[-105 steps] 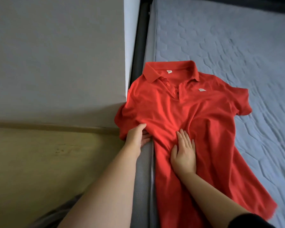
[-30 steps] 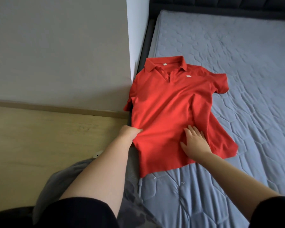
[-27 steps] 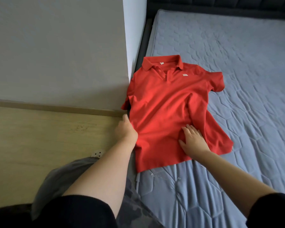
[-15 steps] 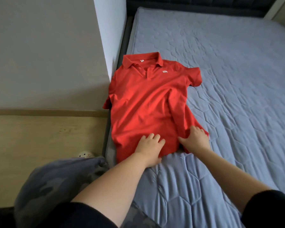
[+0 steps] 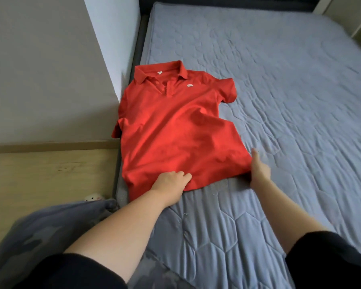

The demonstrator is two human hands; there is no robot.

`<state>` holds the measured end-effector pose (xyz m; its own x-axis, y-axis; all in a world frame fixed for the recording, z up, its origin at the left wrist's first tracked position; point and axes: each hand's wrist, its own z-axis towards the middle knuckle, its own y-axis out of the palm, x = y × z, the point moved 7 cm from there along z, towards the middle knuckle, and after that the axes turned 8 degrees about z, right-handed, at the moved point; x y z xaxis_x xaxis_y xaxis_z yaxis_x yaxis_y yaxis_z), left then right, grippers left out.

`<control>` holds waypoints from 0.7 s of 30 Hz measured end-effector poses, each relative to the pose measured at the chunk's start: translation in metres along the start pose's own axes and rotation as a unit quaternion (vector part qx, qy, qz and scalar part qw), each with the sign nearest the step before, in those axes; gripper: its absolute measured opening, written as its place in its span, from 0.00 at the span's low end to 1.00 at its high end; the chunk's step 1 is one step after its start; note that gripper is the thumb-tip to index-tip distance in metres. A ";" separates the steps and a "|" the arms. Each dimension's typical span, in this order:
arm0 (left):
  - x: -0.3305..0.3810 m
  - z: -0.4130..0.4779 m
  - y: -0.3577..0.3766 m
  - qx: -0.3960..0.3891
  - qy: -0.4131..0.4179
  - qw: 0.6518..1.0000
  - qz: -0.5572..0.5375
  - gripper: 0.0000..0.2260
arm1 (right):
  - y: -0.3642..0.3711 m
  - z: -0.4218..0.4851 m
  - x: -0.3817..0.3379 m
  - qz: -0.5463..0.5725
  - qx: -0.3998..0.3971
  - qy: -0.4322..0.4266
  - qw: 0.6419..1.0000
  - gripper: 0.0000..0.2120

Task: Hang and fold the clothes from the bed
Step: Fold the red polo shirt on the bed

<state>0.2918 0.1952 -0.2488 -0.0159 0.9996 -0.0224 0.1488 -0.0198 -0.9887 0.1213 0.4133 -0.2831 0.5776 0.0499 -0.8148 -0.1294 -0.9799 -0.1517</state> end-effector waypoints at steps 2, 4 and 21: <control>-0.003 0.001 0.002 -0.023 -0.014 0.998 -0.060 0.16 | 0.017 -0.007 0.006 0.011 -0.058 -0.020 0.998 0.19; -0.010 0.002 0.001 -0.041 -0.050 0.986 -0.156 0.13 | 0.018 -0.014 -0.003 0.056 -0.055 -0.075 0.994 0.07; 0.010 0.000 0.015 -0.220 0.002 0.924 -0.312 0.12 | -0.025 -0.071 -0.016 -0.107 0.134 -0.359 0.917 0.15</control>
<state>0.2938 0.2049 -0.2639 -0.2295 0.8143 0.5331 0.4995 0.5686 -0.6536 0.1725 0.4227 -0.2261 -0.0544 0.4447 -0.8940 -0.3231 -0.8550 -0.4056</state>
